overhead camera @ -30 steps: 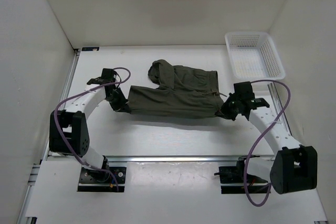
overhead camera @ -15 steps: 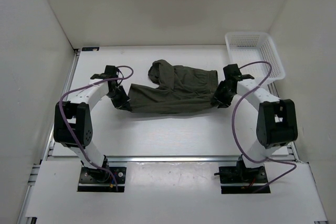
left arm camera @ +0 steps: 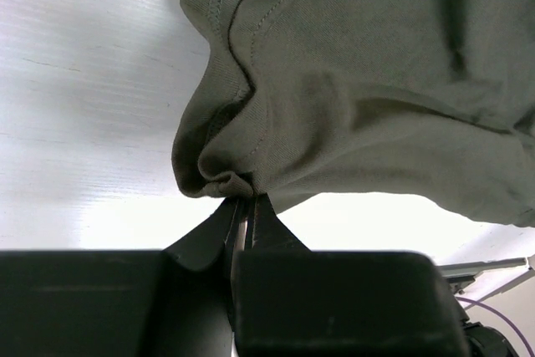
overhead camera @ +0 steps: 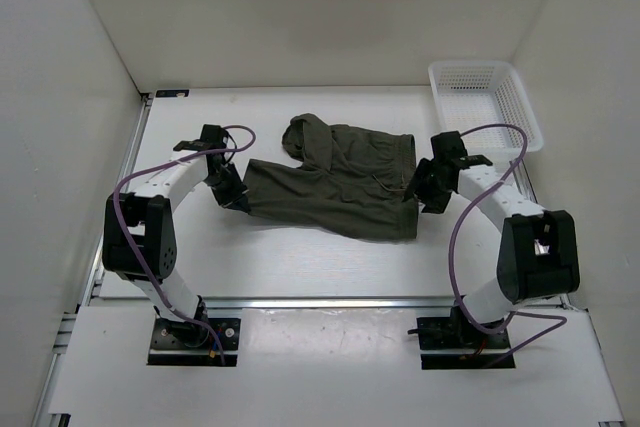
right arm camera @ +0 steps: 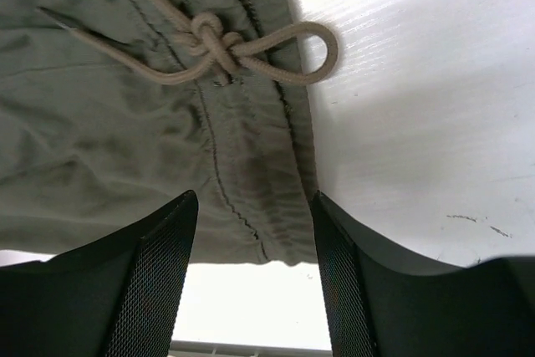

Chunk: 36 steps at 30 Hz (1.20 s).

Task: Fold and stack the shorts
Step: Flatten the shorts out

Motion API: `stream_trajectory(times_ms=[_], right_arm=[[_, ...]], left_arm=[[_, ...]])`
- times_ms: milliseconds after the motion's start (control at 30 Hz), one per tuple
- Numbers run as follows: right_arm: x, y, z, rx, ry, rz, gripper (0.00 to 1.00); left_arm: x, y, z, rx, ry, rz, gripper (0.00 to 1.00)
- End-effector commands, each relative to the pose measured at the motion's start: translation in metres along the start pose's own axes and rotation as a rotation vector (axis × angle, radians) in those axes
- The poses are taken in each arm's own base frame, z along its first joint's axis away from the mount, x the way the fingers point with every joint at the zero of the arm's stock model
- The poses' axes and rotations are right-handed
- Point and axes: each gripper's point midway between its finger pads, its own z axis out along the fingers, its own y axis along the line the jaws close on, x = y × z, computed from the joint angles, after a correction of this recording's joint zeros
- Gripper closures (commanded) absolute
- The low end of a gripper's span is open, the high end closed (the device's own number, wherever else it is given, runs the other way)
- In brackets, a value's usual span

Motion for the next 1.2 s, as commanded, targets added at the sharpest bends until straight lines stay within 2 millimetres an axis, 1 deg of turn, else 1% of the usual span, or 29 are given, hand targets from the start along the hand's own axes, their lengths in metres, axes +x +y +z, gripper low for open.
stream_trajectory(times_ms=[0, 67, 100, 167, 200, 267, 300, 333, 367, 400, 433, 467, 500, 533, 567, 600, 633, 667, 767, 800, 833, 933, 967, 1000, 1033, 1067, 1100, 1133, 1167], right_arm=[[0.003, 0.004, 0.001, -0.033, 0.008, -0.016, 0.38], [0.013, -0.003, 0.002, -0.025, 0.021, -0.014, 0.38], [0.024, -0.009, 0.001, -0.023, 0.039, -0.004, 0.38], [0.035, -0.017, 0.002, -0.012, 0.054, -0.002, 0.39], [0.046, -0.025, 0.003, -0.001, 0.07, 0.0, 0.39], [0.054, -0.031, 0.008, 0.004, 0.076, 0.0, 0.39], [0.057, -0.032, 0.007, -0.007, 0.076, 0.0, 0.38], [0.065, -0.038, 0.009, 0.003, 0.091, 0.002, 0.36], [0.067, -0.037, 0.009, -0.01, 0.088, 0.01, 0.35], [0.076, -0.041, 0.013, -0.007, 0.108, 0.013, 0.33], [0.075, -0.038, 0.013, -0.032, 0.094, 0.022, 0.33], [0.077, -0.036, 0.015, -0.047, 0.096, 0.035, 0.35], [0.078, -0.034, 0.017, -0.059, 0.098, 0.044, 0.47], [0.076, -0.033, 0.017, -0.065, 0.089, 0.043, 0.57], [0.069, -0.031, 0.017, -0.062, 0.063, 0.05, 0.69], [0.064, -0.031, 0.017, -0.054, 0.045, 0.049, 0.88], [0.057, -0.03, 0.013, -0.04, 0.032, 0.048, 0.96], [0.053, -0.032, 0.011, -0.018, 0.015, 0.048, 1.0], [0.042, -0.03, -0.002, -0.019, -0.023, 0.003, 1.0], [0.042, -0.034, -0.004, -0.001, -0.028, -0.008, 1.0], [0.038, -0.031, -0.011, -0.011, -0.041, -0.009, 1.0], [0.032, -0.028, -0.027, -0.005, -0.058, -0.034, 1.0], [0.024, -0.023, -0.033, -0.016, -0.075, -0.045, 1.0], [0.022, -0.023, -0.036, -0.008, -0.079, -0.044, 1.0], [0.017, -0.023, -0.033, 0.009, -0.077, -0.056, 1.0], [0.007, -0.015, -0.037, 0.002, -0.087, -0.056, 1.0], [0.002, -0.016, -0.035, 0.024, -0.087, -0.055, 1.0], [-0.001, -0.017, -0.024, 0.055, -0.06, -0.066, 1.0], [-0.017, -0.008, -0.025, 0.051, -0.084, -0.077, 1.0]], left_arm=[[-0.011, -0.008, -0.01, 0.017, -0.047, 0.025, 0.9], [-0.011, -0.009, -0.013, 0.022, -0.055, 0.027, 0.9], [-0.009, -0.007, -0.011, 0.017, -0.047, 0.025, 0.9], [-0.009, -0.007, -0.011, 0.017, -0.047, 0.025, 0.9], [-0.007, -0.009, -0.01, 0.018, -0.044, 0.033, 0.9], [-0.007, -0.01, -0.01, 0.018, -0.044, 0.024, 0.9], [-0.005, -0.012, -0.01, 0.019, -0.042, 0.033, 0.9], [-0.005, -0.012, -0.01, 0.019, -0.042, 0.033, 0.9], [-0.005, -0.012, -0.01, 0.019, -0.042, 0.033, 0.9], [-0.005, -0.012, -0.01, 0.019, -0.042, 0.033, 0.9], [-0.005, -0.012, -0.01, 0.019, -0.042, 0.033, 0.9], [-0.005, -0.012, -0.01, 0.019, -0.042, 0.033, 0.9], [-0.005, -0.012, -0.01, 0.019, -0.042, 0.033, 0.9], [-0.003, -0.01, -0.01, 0.014, -0.034, 0.031, 0.9], [-0.003, -0.01, -0.01, 0.014, -0.034, 0.031, 0.9], [-0.003, -0.01, -0.01, 0.014, -0.034, 0.031, 0.9], [-0.003, -0.01, -0.01, 0.014, -0.034, 0.031, 0.9], [-0.003, -0.012, -0.013, 0.021, -0.044, 0.034, 0.9], [-0.004, -0.011, -0.018, 0.016, -0.058, 0.035, 0.9], [-0.004, -0.011, -0.019, 0.016, -0.058, 0.035, 0.9], [-0.004, -0.011, -0.019, 0.016, -0.058, 0.035, 0.9], [-0.002, -0.01, -0.021, 0.016, -0.058, 0.035, 0.9], [-0.002, -0.01, -0.021, 0.016, -0.058, 0.035, 0.9], [-0.006, -0.013, -0.024, 0.023, -0.068, 0.037, 0.9], [-0.006, -0.013, -0.024, 0.023, -0.068, 0.037, 0.9], [-0.009, -0.016, -0.026, 0.029, -0.078, 0.039, 0.9], [-0.008, -0.015, -0.024, 0.024, -0.071, 0.047, 0.9], [-0.011, -0.016, -0.023, 0.025, -0.072, 0.047, 0.9], [-0.009, -0.015, -0.024, 0.02, -0.065, 0.046, 0.9]])
